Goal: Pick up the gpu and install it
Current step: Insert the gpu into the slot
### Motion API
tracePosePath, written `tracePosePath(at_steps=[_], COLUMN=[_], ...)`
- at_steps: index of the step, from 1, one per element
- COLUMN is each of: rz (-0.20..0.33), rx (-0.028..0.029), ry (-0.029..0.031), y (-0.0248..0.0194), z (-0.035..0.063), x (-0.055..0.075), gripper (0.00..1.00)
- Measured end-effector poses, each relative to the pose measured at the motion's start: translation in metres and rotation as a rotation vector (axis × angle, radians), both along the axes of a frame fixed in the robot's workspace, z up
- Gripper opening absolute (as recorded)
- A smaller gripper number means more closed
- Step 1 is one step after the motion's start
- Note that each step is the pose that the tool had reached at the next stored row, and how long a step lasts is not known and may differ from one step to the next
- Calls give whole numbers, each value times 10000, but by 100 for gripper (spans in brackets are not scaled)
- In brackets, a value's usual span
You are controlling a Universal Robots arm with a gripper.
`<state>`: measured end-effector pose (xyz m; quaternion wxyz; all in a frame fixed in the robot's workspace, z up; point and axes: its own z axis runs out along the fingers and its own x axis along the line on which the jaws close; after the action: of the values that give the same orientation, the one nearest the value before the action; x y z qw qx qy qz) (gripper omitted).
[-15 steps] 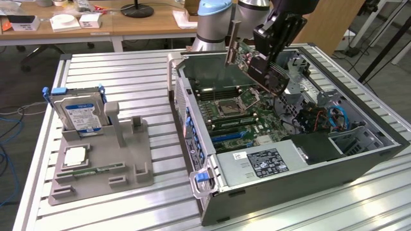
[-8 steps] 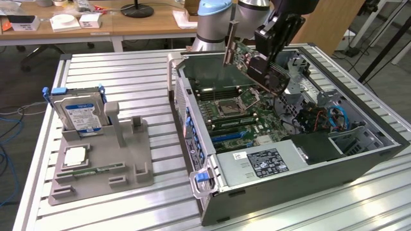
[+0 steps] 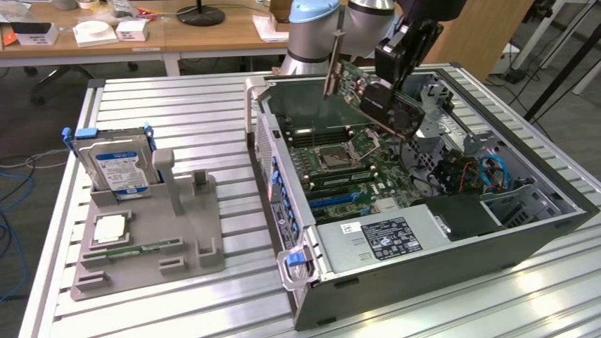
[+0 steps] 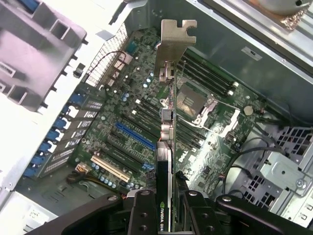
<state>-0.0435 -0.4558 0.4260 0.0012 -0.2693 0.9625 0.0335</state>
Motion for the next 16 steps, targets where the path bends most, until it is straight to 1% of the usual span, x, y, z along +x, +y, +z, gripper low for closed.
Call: tracePosePath(at_steps=[16], rz=[1491], rx=[0], ry=[1], y=[0], z=[0], x=[0], gripper=[26])
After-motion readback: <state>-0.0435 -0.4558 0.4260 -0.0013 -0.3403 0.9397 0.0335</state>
